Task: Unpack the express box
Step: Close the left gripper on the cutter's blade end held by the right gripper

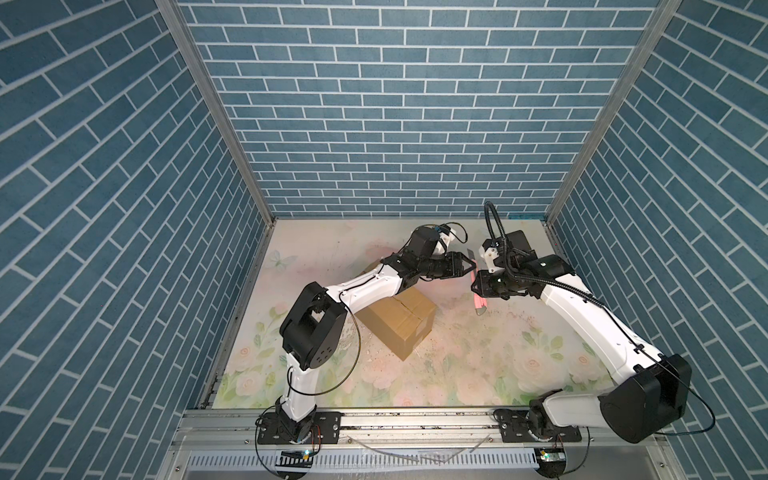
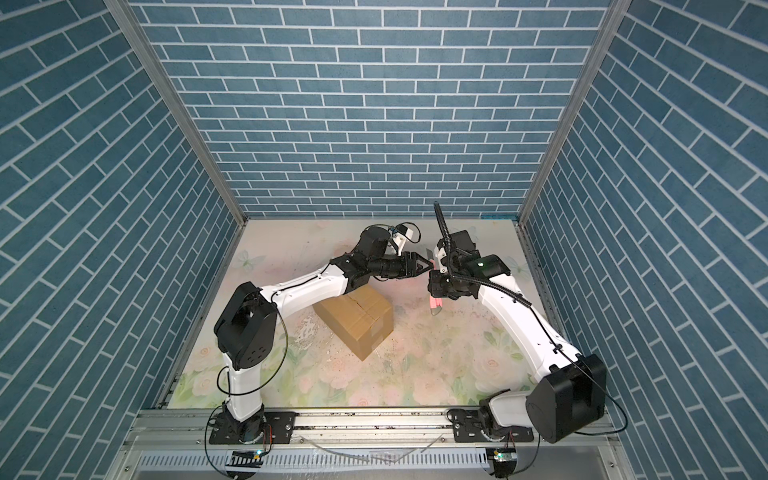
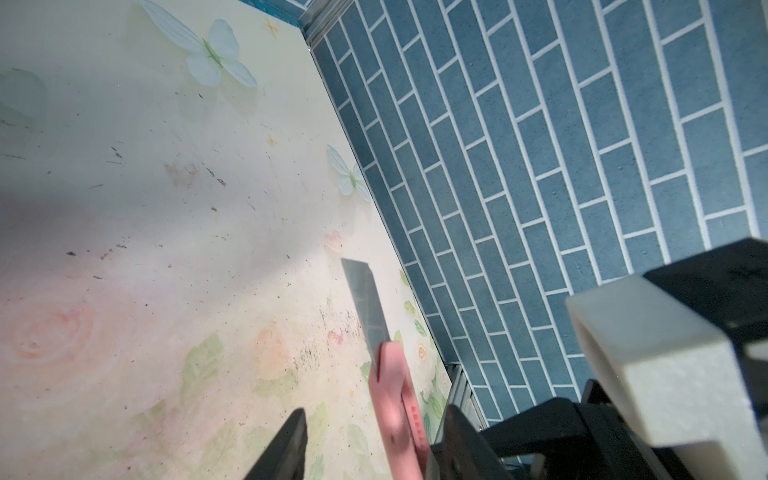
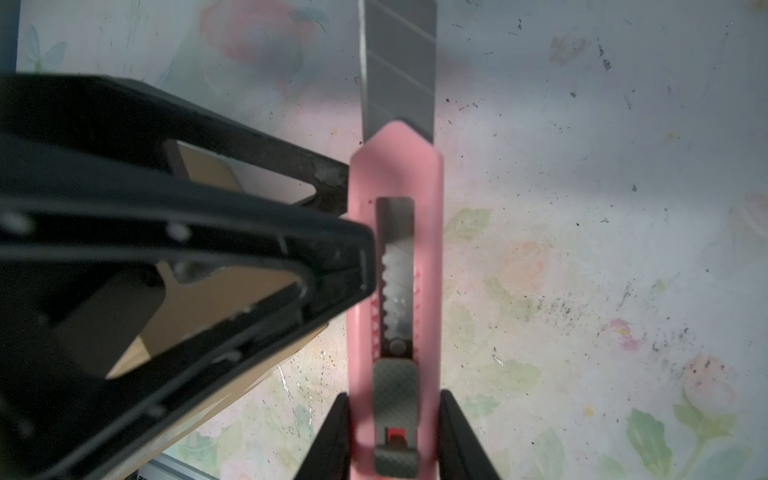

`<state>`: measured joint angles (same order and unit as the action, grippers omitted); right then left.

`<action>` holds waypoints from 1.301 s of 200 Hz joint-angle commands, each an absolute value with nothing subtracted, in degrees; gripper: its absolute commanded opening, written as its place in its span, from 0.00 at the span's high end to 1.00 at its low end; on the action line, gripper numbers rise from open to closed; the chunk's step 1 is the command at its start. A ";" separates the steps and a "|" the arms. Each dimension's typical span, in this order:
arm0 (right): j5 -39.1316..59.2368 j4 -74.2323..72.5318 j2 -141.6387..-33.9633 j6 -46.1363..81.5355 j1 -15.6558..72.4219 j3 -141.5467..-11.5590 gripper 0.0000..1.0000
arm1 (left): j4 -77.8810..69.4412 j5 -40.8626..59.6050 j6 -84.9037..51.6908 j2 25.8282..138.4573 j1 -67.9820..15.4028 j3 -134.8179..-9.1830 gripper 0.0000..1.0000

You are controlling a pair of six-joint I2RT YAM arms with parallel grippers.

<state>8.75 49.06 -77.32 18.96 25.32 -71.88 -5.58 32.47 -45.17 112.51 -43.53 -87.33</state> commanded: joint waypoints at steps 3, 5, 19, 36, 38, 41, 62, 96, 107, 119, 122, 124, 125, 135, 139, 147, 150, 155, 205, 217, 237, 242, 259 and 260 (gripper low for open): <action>9.46 49.04 -76.29 16.96 25.79 -74.44 0.99 | -7.38 32.78 -45.24 114.33 -44.51 -89.44 0.51; 9.42 49.04 -76.29 16.96 25.81 -74.49 0.99 | -7.38 32.78 -45.24 114.39 -44.59 -89.51 0.51; 9.58 49.02 -76.29 16.95 25.86 -74.62 0.99 | -7.46 32.78 -45.28 114.86 -44.86 -89.95 0.53; 9.59 48.95 -76.18 17.05 25.88 -74.70 1.00 | -8.05 32.78 -45.67 115.14 -45.00 -90.01 0.55; 9.63 48.91 -76.15 17.05 25.85 -74.71 1.00 | -8.14 32.74 -45.74 115.20 -45.00 -90.00 0.55; 9.66 48.93 -76.11 17.05 25.84 -74.71 1.00 | -8.28 32.78 -45.78 115.27 -45.04 -90.00 0.55; 9.52 48.66 -76.11 17.23 25.98 -74.53 0.99 | -8.99 32.87 -46.12 115.56 -45.09 -90.09 0.57; 9.68 48.50 -76.20 17.29 25.98 -74.52 1.00 | -10.09 33.05 -46.60 115.86 -45.22 -89.89 0.61; 9.69 48.43 -76.20 17.31 25.94 -74.45 1.00 | -10.49 33.05 -46.76 115.77 -45.26 -89.81 0.63; 9.80 48.39 -76.20 17.40 26.02 -74.45 1.00 | -11.02 33.05 -47.02 115.84 -45.26 -89.74 0.65; 9.75 48.38 -76.20 17.40 26.07 -74.47 1.00 | -11.13 33.05 -47.04 115.84 -45.26 -89.74 0.65; 9.69 48.37 -76.20 17.40 26.07 -74.45 1.00 | -11.20 33.05 -47.14 115.84 -45.26 -89.74 0.66; 9.69 48.37 -76.20 17.40 26.07 -74.45 1.00 | -11.22 33.09 -47.12 115.84 -45.26 -89.74 0.66; 9.82 48.40 -76.20 17.38 26.10 -74.38 1.00 | -11.70 33.29 -47.36 116.01 -45.26 -89.65 0.68; 9.77 48.42 -76.25 17.40 26.09 -74.44 1.00 | -11.92 33.44 -47.42 116.02 -45.26 -89.65 0.70; 9.92 48.39 -76.29 17.40 26.05 -74.36 1.00 | -12.40 33.51 -47.70 116.10 -45.26 -89.49 0.73; 9.86 48.40 -76.29 17.40 26.09 -74.36 1.00 | -12.59 33.57 -47.84 116.10 -45.27 -89.41 0.74; 9.91 48.37 -76.29 17.40 26.10 -74.37 1.00 | -12.86 33.57 -47.97 116.06 -45.28 -89.31 0.76; 9.73 48.27 -75.96 17.40 26.07 -74.44 1.00 | -14.58 33.75 -48.70 116.19 -45.31 -88.42 0.90; 9.59 48.23 -75.85 17.49 26.10 -74.51 1.00 | -14.76 33.84 -48.74 116.19 -45.26 -88.42 0.94; 9.34 48.06 -75.67 17.58 26.02 -74.44 1.00 | -14.94 33.86 -48.78 116.15 -45.26 -88.33 1.00; 9.37 48.05 -75.61 17.64 26.08 -74.52 0.99 | -15.02 33.84 -48.83 116.19 -45.26 -88.33 1.00; 9.21 47.70 -75.20 17.91 26.08 -74.28 0.94 | -15.20 33.84 -48.80 116.19 -45.26 -88.24 1.00; 9.21 47.70 -75.20 17.91 26.08 -74.28 0.94 | -15.20 33.84 -48.79 116.14 -45.22 -88.24 1.00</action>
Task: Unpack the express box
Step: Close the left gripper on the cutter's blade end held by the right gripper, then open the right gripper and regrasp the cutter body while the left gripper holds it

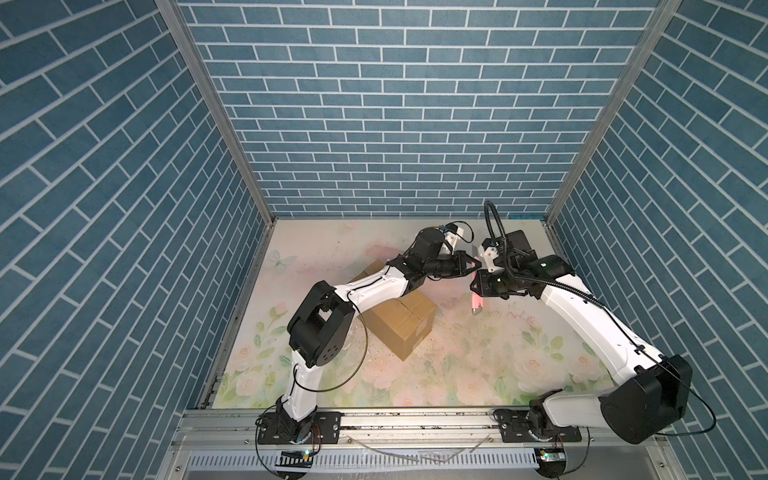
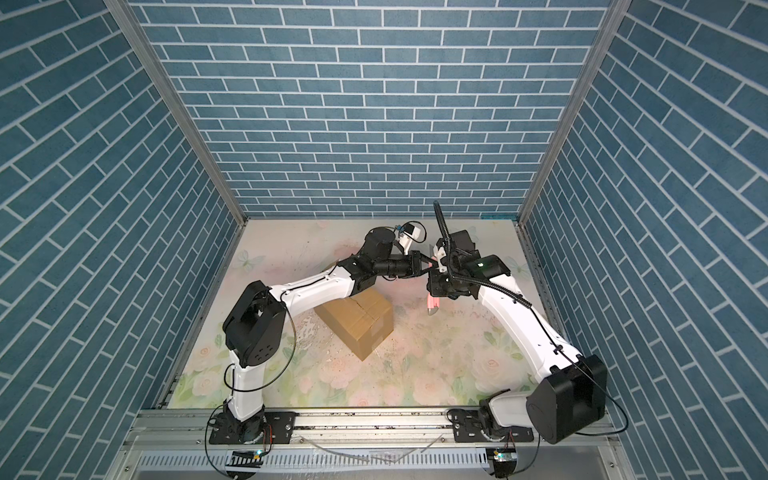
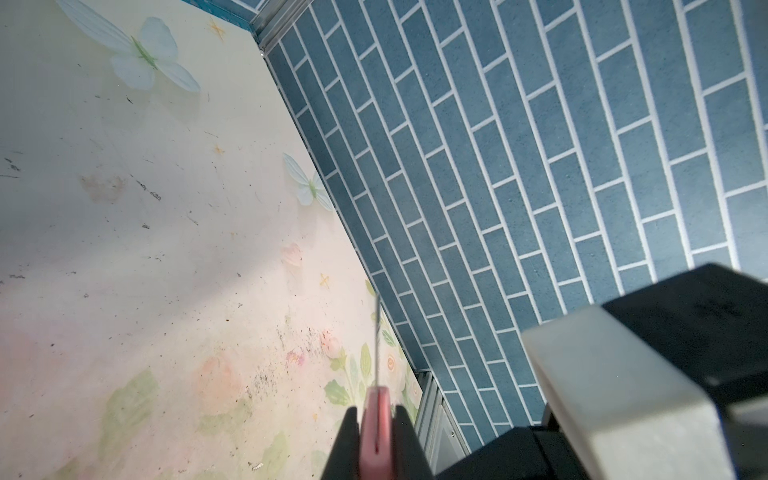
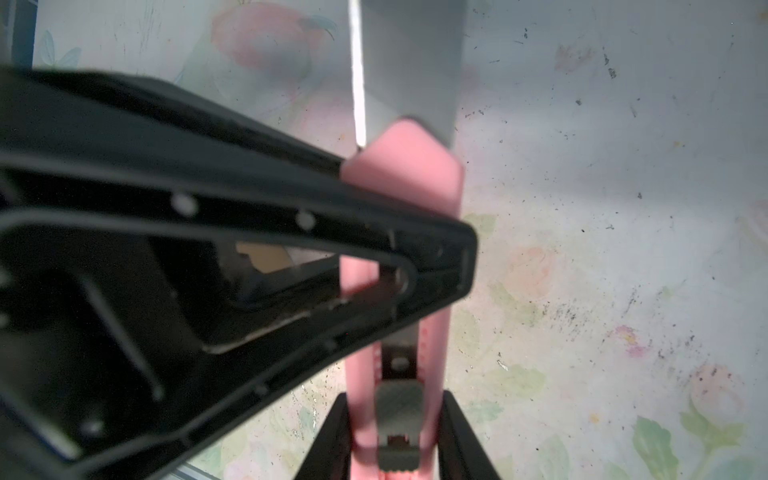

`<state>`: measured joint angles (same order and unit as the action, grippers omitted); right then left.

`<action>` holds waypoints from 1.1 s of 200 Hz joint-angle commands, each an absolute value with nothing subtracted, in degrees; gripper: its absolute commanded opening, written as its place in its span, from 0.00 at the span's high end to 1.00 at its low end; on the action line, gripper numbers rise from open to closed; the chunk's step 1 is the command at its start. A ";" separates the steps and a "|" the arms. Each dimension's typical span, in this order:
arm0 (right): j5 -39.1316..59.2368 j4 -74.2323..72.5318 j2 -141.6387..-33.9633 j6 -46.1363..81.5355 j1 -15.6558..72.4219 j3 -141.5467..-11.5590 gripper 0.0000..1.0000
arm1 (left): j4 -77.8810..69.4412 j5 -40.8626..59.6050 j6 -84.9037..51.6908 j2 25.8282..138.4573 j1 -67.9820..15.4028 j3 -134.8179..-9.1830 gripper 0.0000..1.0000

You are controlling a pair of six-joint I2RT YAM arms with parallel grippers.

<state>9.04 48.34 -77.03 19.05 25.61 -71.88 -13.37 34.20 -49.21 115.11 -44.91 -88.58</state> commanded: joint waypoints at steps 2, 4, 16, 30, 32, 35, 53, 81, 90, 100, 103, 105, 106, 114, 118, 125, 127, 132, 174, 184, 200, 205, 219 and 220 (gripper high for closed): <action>9.12 47.63 -75.11 17.97 26.10 -74.27 0.92 | -15.23 33.84 -48.78 116.18 -45.23 -88.24 1.00; 9.13 47.64 -75.03 18.01 26.08 -74.20 0.91 | -15.28 33.79 -48.78 116.19 -45.21 -88.18 1.00; 9.21 47.31 -74.40 18.38 26.09 -73.93 0.83 | -15.37 33.75 -48.78 116.19 -45.18 -88.15 1.00; 8.83 46.84 -73.28 18.76 25.98 -73.37 0.72 | -15.47 33.75 -48.81 116.19 -45.13 -88.24 1.00; 8.87 46.71 -73.08 18.88 26.01 -73.23 0.70 | -15.47 33.75 -48.79 116.19 -45.05 -88.31 1.00; 8.81 46.61 -72.73 19.06 25.89 -73.09 0.68 | -15.47 33.79 -48.77 116.14 -45.03 -88.33 1.00; 9.93 45.38 -70.54 19.81 25.25 -71.97 0.55 | -15.55 33.91 -48.76 116.07 -44.70 -88.75 1.00; 13.24 43.49 -66.90 21.02 22.95 -69.86 0.44 | -15.47 34.26 -48.75 116.00 -44.21 -89.46 1.00; 14.52 42.95 -65.93 21.18 22.06 -69.22 0.43 | -15.56 34.36 -48.77 116.01 -44.04 -89.64 1.00; 16.04 42.36 -64.97 21.27 20.94 -68.54 0.43 | -16.07 34.62 -49.26 115.93 -43.90 -89.58 1.00; 16.49 42.22 -64.69 21.35 20.69 -68.39 0.43 | -16.38 34.70 -49.53 115.82 -43.83 -89.48 1.00; 16.76 42.13 -64.51 21.35 20.55 -68.21 0.43 | -16.66 34.78 -49.74 115.83 -43.78 -89.43 1.00; 16.90 42.07 -64.47 21.36 20.47 -68.12 0.43 | -16.81 34.84 -49.83 115.84 -43.78 -89.41 1.00; 18.10 41.38 -63.72 21.38 19.62 -67.48 0.42 | -17.93 35.13 -50.73 115.69 -43.60 -89.09 1.00; 18.96 40.98 -63.37 21.36 19.21 -67.08 0.42 | -18.48 35.28 -51.15 115.56 -43.51 -88.92 1.00; 20.81 40.06 -62.82 21.51 18.10 -66.32 0.42 | -19.53 35.58 -51.79 115.29 -43.35 -88.62 1.00; 21.37 39.61 -62.66 21.57 17.69 -66.06 0.42 | -19.78 35.64 -52.04 115.28 -43.38 -88.54 1.00; 23.27 38.65 -62.35 21.81 16.74 -65.36 0.42 | -20.44 35.76 -52.52 115.10 -43.33 -88.28 1.00; 42.63 25.84 -62.51 25.62 7.25 -58.78 0.44 | -25.61 37.14 -56.40 113.74 -43.07 -86.60 1.00; 45.75 22.40 -62.94 27.01 5.43 -57.23 0.45 | -26.73 37.26 -57.26 113.49 -42.99 -86.23 1.00; 49.14 19.01 -63.95 27.74 3.83 -56.00 0.46 | -28.14 37.44 -58.24 113.24 -42.90 -86.05 1.00; 49.84 18.16 -64.26 27.85 3.59 -55.78 0.46 | -28.37 37.38 -58.42 113.28 -42.89 -86.04 1.00; 51.77 16.29 -65.13 28.01 3.17 -55.37 0.47 | -29.11 37.19 -59.01 113.47 -42.89 -86.22 1.00; 51.81 16.19 -65.22 28.03 3.17 -55.37 0.47 | -29.19 37.18 -59.08 113.51 -42.89 -86.22 1.00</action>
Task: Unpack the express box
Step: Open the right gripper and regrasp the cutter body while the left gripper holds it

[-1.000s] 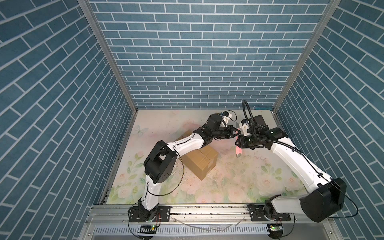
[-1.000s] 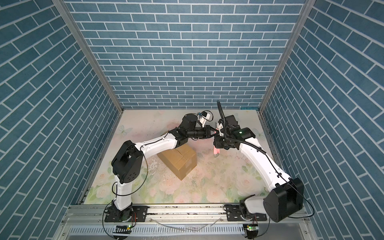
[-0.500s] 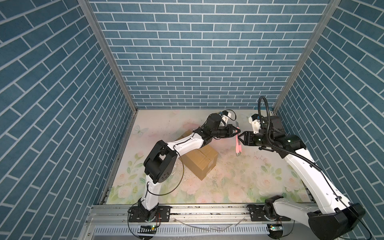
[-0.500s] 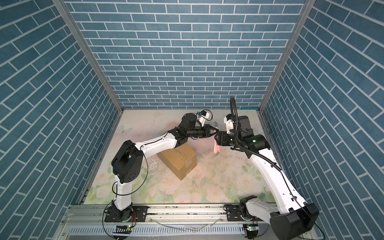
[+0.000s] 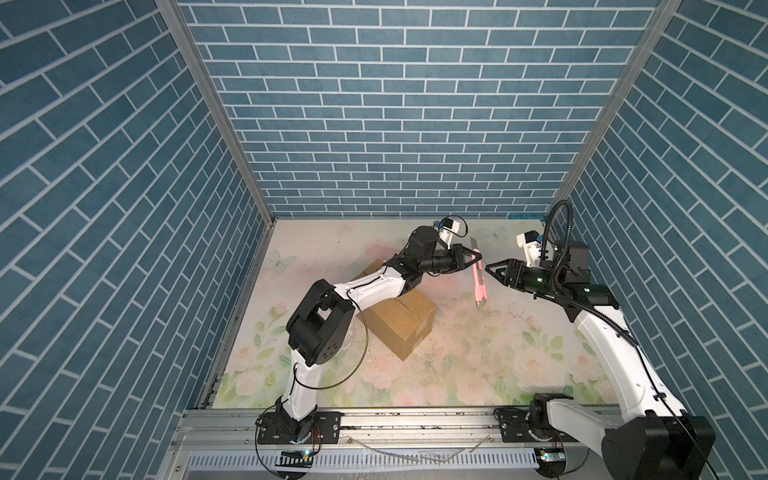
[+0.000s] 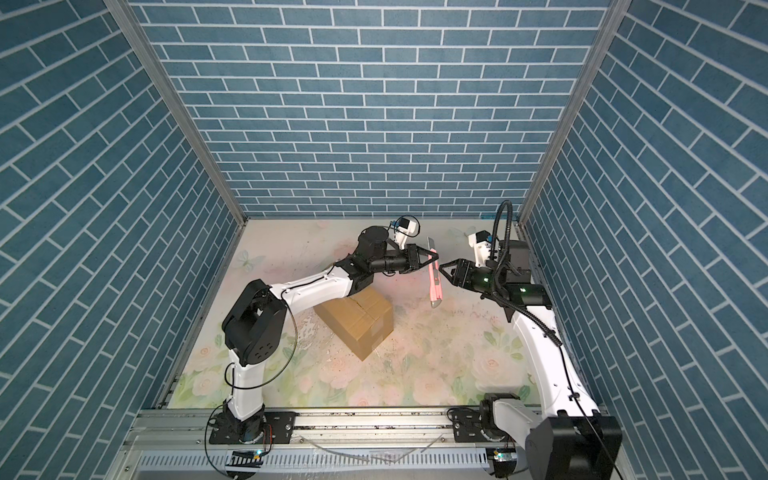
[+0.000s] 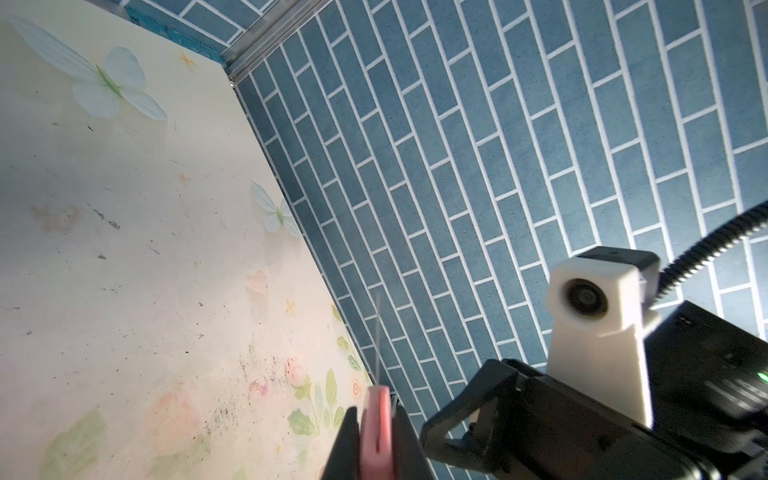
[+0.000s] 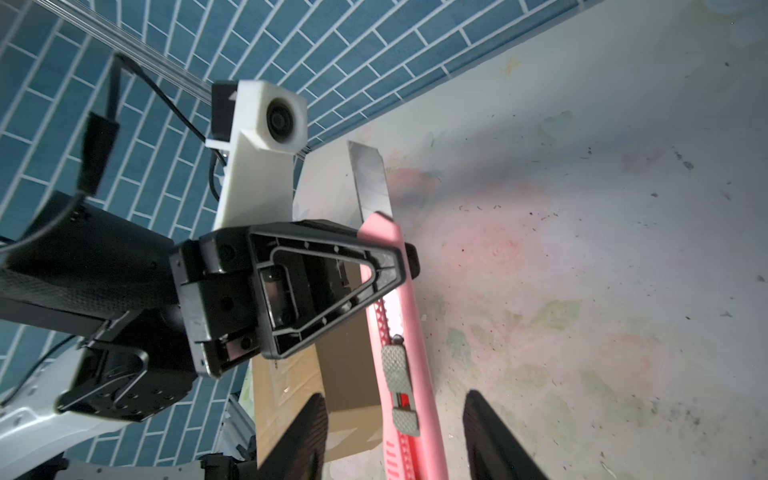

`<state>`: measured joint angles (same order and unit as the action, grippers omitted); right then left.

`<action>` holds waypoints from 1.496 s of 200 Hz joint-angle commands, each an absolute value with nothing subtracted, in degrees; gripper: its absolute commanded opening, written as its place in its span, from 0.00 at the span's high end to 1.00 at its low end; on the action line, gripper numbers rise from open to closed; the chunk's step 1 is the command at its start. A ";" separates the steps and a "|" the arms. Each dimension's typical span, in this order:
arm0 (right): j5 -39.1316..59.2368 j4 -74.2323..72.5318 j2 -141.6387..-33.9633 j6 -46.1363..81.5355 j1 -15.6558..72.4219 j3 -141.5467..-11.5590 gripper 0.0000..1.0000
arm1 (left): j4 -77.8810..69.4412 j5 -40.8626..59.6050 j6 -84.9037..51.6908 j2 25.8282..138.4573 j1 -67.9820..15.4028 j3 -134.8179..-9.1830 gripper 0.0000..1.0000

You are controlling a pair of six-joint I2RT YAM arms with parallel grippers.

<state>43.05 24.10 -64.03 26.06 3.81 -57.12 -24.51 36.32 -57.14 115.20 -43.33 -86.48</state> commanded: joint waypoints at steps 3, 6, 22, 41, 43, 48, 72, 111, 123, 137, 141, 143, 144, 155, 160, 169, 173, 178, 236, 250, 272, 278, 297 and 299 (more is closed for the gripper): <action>52.14 16.02 -65.40 27.98 3.10 -55.37 0.47 | -29.59 37.11 -59.27 113.63 -42.87 -86.22 1.00; 52.32 15.96 -65.66 27.95 3.08 -55.37 0.47 | -29.90 37.09 -59.46 113.68 -42.89 -86.22 1.00; 53.05 15.60 -66.73 27.64 2.91 -55.51 0.49 | -32.67 36.91 -61.46 114.34 -42.86 -86.37 1.00; 53.86 14.74 -67.73 27.43 2.64 -55.29 0.50 | -35.53 37.13 -64.07 115.37 -42.88 -87.03 1.00; 53.94 14.65 -67.82 27.40 2.59 -55.28 0.50 | -35.73 37.17 -64.53 115.50 -42.89 -87.13 1.00; 54.04 14.58 -68.01 27.36 2.56 -55.27 0.50 | -36.20 37.26 -65.03 115.71 -42.87 -87.33 1.00; 54.31 13.91 -68.90 27.15 2.30 -55.46 0.51 | -38.75 37.53 -67.32 116.68 -42.94 -87.63 1.00; 56.03 10.42 -70.78 28.68 2.20 -55.77 0.54 | -40.52 37.79 -68.82 117.28 -43.26 -87.71 1.00; 56.72 9.17 -71.21 29.24 2.15 -55.86 0.56 | -40.52 37.73 -68.82 117.50 -43.41 -87.80 1.00; 57.38 8.22 -71.62 29.87 2.19 -56.20 0.57 | -40.64 37.54 -68.82 117.88 -43.60 -87.98 1.00; 57.54 7.98 -71.78 30.03 2.20 -56.25 0.58 | -40.76 37.45 -68.88 117.96 -43.60 -88.02 1.00; 57.72 7.88 -71.84 30.12 2.20 -56.32 0.58 | -40.82 37.44 -68.90 118.08 -43.73 -88.06 1.00; 57.73 7.85 -71.87 30.13 2.20 -56.33 0.58 | -40.84 37.40 -68.90 118.06 -43.75 -88.10 1.00; 58.29 7.75 -72.36 30.46 2.20 -56.59 0.59 | -41.13 37.27 -69.07 118.59 -43.68 -88.61 1.00; 58.63 7.73 -72.57 30.57 2.20 -56.68 0.59 | -41.22 37.27 -69.08 118.79 -43.77 -88.86 1.00; 58.88 7.56 -72.85 30.67 2.20 -56.66 0.60 | -41.22 37.18 -69.08 119.21 -43.77 -89.56 1.00; 59.01 7.62 -72.94 30.67 2.25 -56.60 0.60 | -41.22 37.18 -69.08 119.38 -43.79 -89.79 1.00; 59.10 7.61 -73.03 30.63 2.28 -56.49 0.60 | -41.22 37.11 -69.08 119.48 -43.78 -90.18 1.00; 59.43 7.62 -72.85 30.93 2.28 -56.54 0.68 | -42.33 36.67 -69.70 121.29 -43.95 -92.20 1.00; 59.42 7.56 -73.08 31.03 2.29 -56.72 0.71 | -42.79 36.56 -69.94 121.37 -43.95 -91.98 1.00; 59.57 6.96 -73.54 31.52 2.29 -56.82 0.73 | -43.38 36.56 -70.43 121.70 -43.96 -91.93 1.00; 59.67 6.65 -73.64 31.76 2.29 -56.76 0.73 | -43.73 36.56 -70.64 121.71 -43.95 -91.89 1.00; 59.68 5.97 -73.65 32.21 2.24 -56.78 0.76 | -44.38 36.61 -71.02 121.77 -43.95 -91.75 1.00; 59.68 5.97 -73.65 32.24 2.27 -56.76 0.77 | -44.45 36.57 -71.02 121.81 -43.95 -91.69 1.00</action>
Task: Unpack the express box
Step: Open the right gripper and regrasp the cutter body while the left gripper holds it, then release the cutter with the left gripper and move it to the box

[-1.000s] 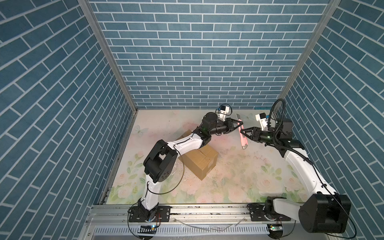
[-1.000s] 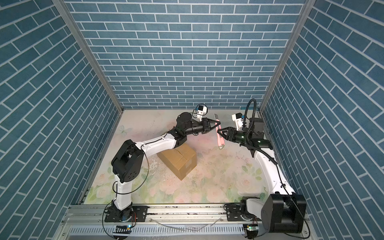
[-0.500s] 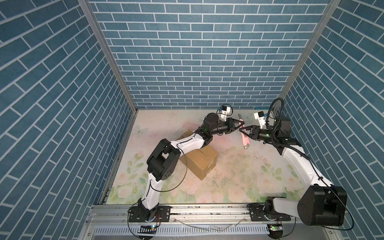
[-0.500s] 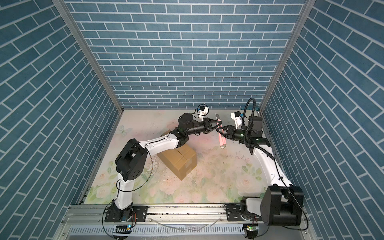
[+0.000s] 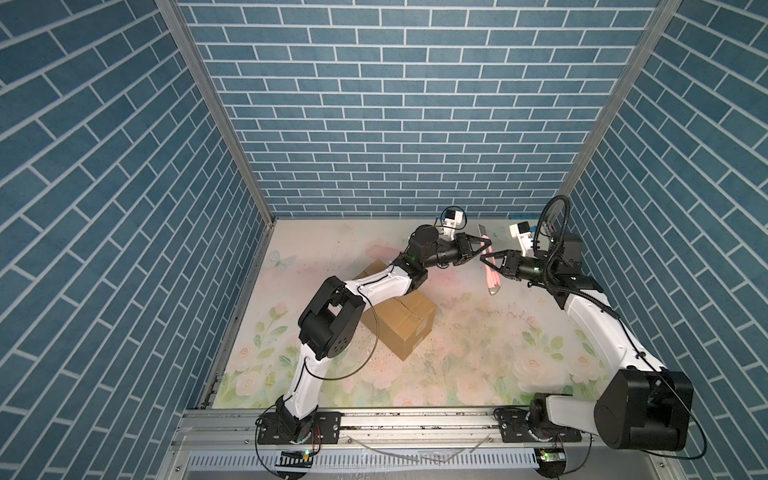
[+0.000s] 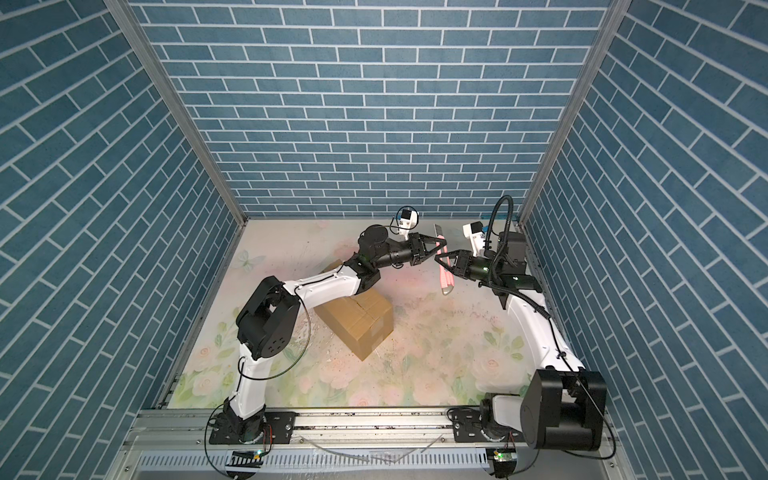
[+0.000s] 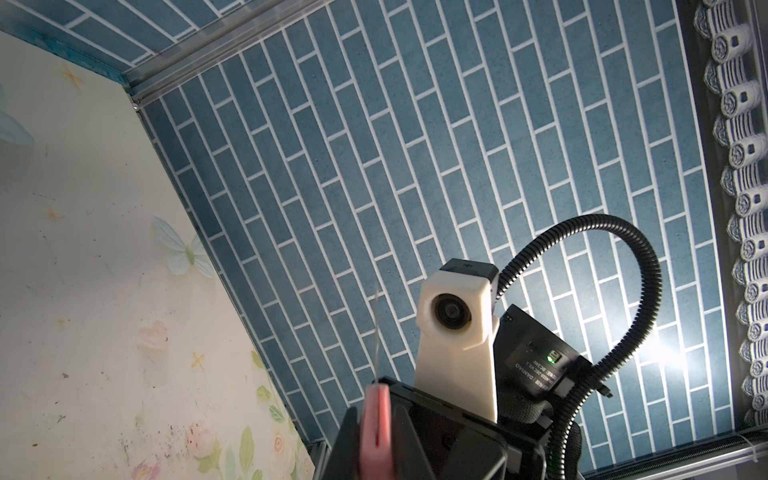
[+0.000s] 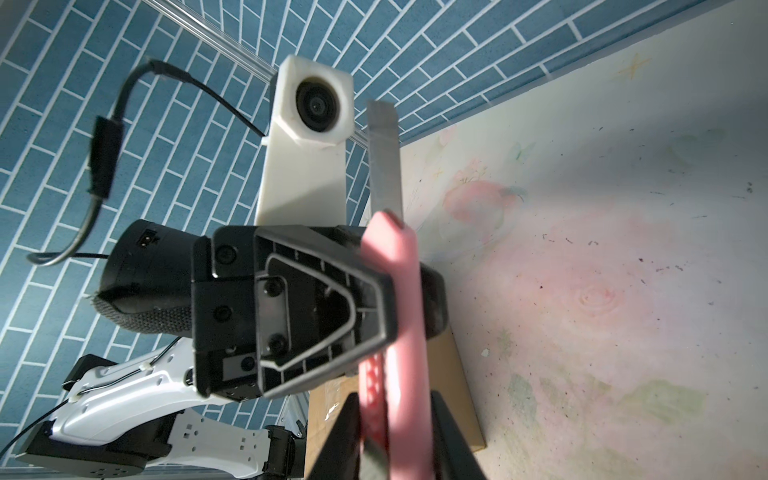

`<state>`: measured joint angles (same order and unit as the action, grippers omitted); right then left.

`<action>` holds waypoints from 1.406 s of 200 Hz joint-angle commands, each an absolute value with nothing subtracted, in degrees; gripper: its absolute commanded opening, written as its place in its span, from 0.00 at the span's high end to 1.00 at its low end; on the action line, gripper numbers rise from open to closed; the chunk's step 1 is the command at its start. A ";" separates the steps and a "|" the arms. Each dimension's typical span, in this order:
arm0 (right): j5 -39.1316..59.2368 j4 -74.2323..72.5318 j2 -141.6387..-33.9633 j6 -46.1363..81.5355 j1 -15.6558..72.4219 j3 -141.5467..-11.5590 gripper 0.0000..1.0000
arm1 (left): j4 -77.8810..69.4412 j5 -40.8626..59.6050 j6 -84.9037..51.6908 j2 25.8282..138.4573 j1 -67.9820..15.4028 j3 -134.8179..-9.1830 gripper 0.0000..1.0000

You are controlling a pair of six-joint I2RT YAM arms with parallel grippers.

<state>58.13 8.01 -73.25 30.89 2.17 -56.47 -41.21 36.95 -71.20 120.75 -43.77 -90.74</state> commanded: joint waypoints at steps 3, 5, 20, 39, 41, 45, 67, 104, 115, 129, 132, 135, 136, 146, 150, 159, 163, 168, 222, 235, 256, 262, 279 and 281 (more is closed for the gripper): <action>59.68 5.98 -73.65 32.25 2.28 -56.83 0.78 | -44.47 36.56 -71.02 121.82 -43.99 -91.63 1.00; 59.68 5.98 -73.65 32.26 2.28 -56.83 0.78 | -44.54 36.58 -71.02 121.75 -43.96 -91.59 1.00; 59.68 5.84 -73.59 32.30 2.29 -57.03 0.84 | -44.73 36.56 -71.02 121.72 -43.95 -91.20 1.00; 59.60 5.88 -73.31 32.17 2.29 -57.11 0.90 | -45.54 36.15 -71.13 121.51 -43.96 -90.21 1.00; 59.61 5.86 -73.30 32.17 2.26 -57.10 0.91 | -45.66 36.06 -71.17 121.48 -43.95 -90.07 1.00; 59.59 5.84 -73.22 32.17 2.28 -57.19 0.92 | -45.84 35.89 -71.19 121.47 -43.96 -89.86 1.00; 59.85 6.02 -72.87 32.07 2.29 -57.46 0.97 | -46.64 35.44 -71.45 121.46 -43.95 -88.83 1.00; 59.78 7.71 -72.51 31.39 2.29 -58.08 1.00 | -47.28 34.85 -71.37 121.28 -43.68 -87.55 0.98; 59.68 8.93 -72.51 30.75 2.26 -58.42 1.00 | -47.29 34.74 -71.37 121.13 -43.60 -87.36 0.93; 59.47 10.14 -72.30 30.16 2.29 -58.60 1.00 | -47.37 34.33 -71.32 120.96 -43.43 -86.95 0.85; 59.38 10.36 -72.21 30.08 2.29 -58.66 1.00 | -47.37 34.28 -71.28 120.90 -43.44 -86.85 0.83; 59.29 10.51 -72.08 30.06 2.24 -58.71 1.00 | -47.37 34.20 -71.24 120.81 -43.35 -86.77 0.81; 59.26 10.62 -72.07 30.02 2.26 -58.66 1.00 | -47.37 34.20 -71.21 120.83 -43.34 -86.76 0.80; 59.15 11.06 -71.77 29.88 2.29 -58.71 1.00 | -47.37 34.17 -71.02 120.59 -43.26 -86.45 0.76; 59.02 11.20 -71.66 29.80 2.29 -58.68 1.00 | -47.37 34.11 -70.94 120.47 -43.20 -86.33 0.75; 58.81 11.72 -71.39 29.71 2.28 -58.71 1.00 | -47.29 34.02 -70.69 120.24 -43.08 -86.01 0.71; 58.72 11.86 -71.29 29.64 2.26 -58.71 1.00 | -47.22 34.01 -70.54 120.06 -43.07 -85.89 0.70; 58.58 12.11 -71.20 29.62 2.28 -58.71 1.00 | -47.20 33.97 -70.37 119.90 -42.98 -85.72 0.69; 56.72 13.47 -70.01 30.23 2.29 -58.34 1.00 | -45.94 33.75 -68.38 117.40 -42.63 -83.88 0.62; 56.33 13.98 -69.70 30.27 2.28 -58.36 1.00 | -46.12 33.75 -68.37 117.01 -42.54 -83.27 0.61; 55.51 15.23 -69.10 30.32 2.24 -58.36 1.00 | -46.32 33.71 -68.13 116.00 -42.29 -82.20 0.60; 55.23 15.53 -68.91 30.32 2.28 -58.40 1.00 | -46.19 33.66 -67.90 115.55 -42.19 -81.89 0.60; 53.96 16.92 -68.32 30.41 2.24 -58.53 1.00 | -45.02 33.66 -66.71 113.82 -41.86 -80.94 0.59; 53.79 17.11 -68.25 30.41 2.27 -58.54 1.00 | -44.79 33.66 -66.60 113.75 -41.82 -80.84 0.58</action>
